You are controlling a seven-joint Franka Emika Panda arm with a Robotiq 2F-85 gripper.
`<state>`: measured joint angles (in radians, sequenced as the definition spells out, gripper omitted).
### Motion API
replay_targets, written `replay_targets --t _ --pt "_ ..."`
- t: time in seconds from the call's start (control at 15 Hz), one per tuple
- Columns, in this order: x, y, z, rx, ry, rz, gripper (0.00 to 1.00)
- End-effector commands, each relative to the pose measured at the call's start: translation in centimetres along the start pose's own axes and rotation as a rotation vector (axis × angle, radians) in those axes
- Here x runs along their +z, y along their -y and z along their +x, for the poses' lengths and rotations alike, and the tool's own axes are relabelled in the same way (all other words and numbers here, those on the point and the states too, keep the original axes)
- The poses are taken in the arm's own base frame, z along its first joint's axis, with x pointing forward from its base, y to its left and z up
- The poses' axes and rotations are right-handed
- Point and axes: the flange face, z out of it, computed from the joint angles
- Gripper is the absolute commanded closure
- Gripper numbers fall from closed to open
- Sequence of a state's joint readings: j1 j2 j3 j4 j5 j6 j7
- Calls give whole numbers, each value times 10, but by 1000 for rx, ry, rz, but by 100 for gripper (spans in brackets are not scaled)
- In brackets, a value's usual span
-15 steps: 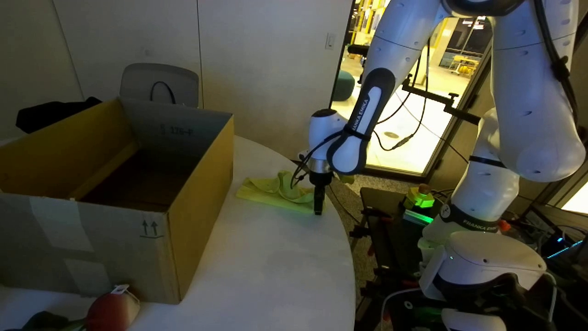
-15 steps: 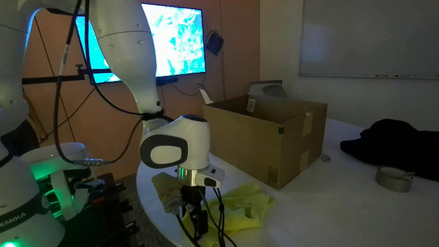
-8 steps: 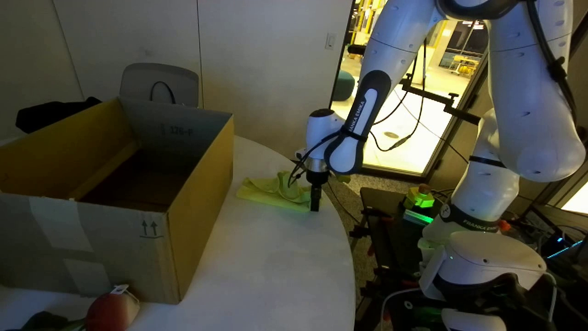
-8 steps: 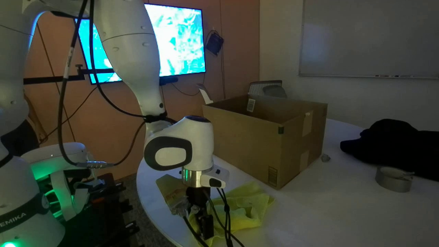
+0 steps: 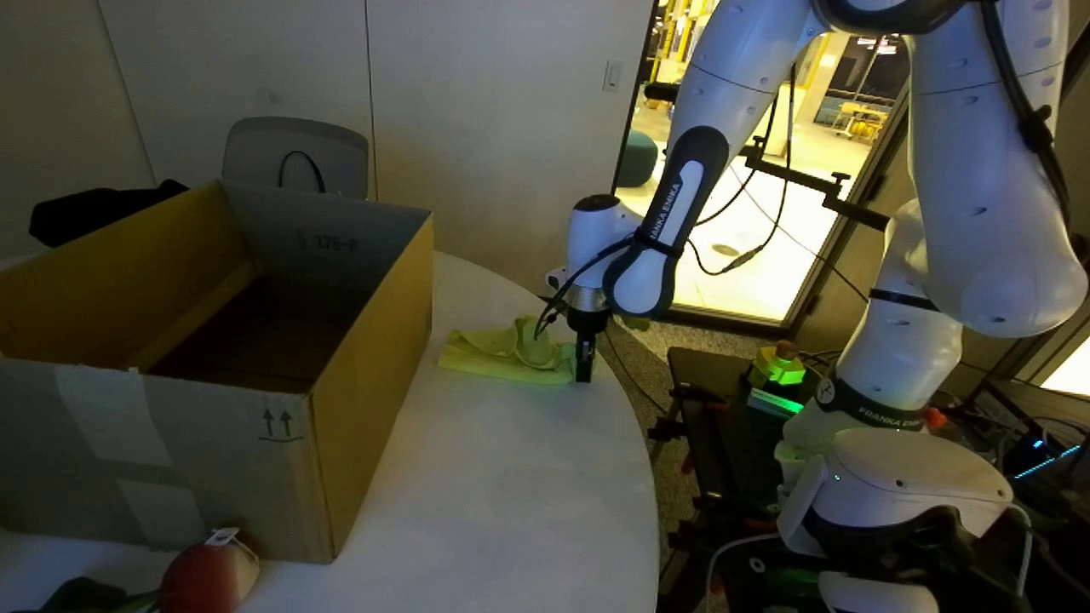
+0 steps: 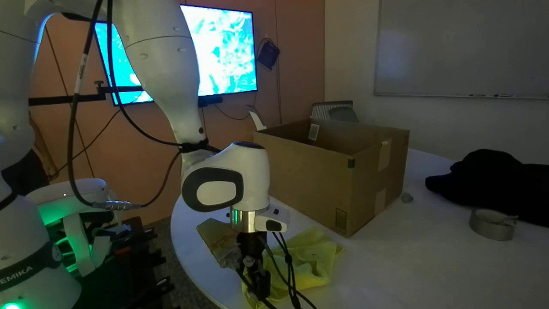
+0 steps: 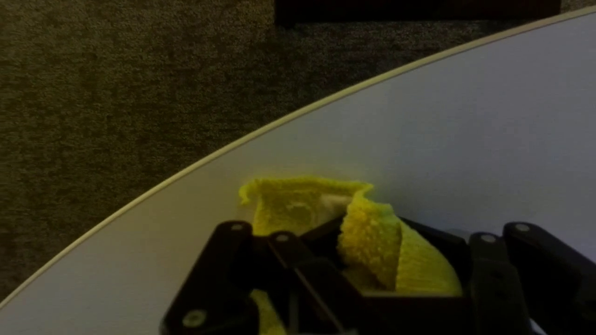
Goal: Pick up the marker and wrap it on the cloth, then pick up the cloth and put it in the box
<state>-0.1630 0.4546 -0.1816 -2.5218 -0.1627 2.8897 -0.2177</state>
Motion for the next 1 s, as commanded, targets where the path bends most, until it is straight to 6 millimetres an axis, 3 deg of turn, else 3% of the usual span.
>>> replay_targets --t 0.0,0.53,0.93 --pt "-28 -5 -11 -8 -22 -39 91" --pt "-88 -24 -17 25 -158 -84 91" --pt "-125 -22 7 112 -354 -89 91"
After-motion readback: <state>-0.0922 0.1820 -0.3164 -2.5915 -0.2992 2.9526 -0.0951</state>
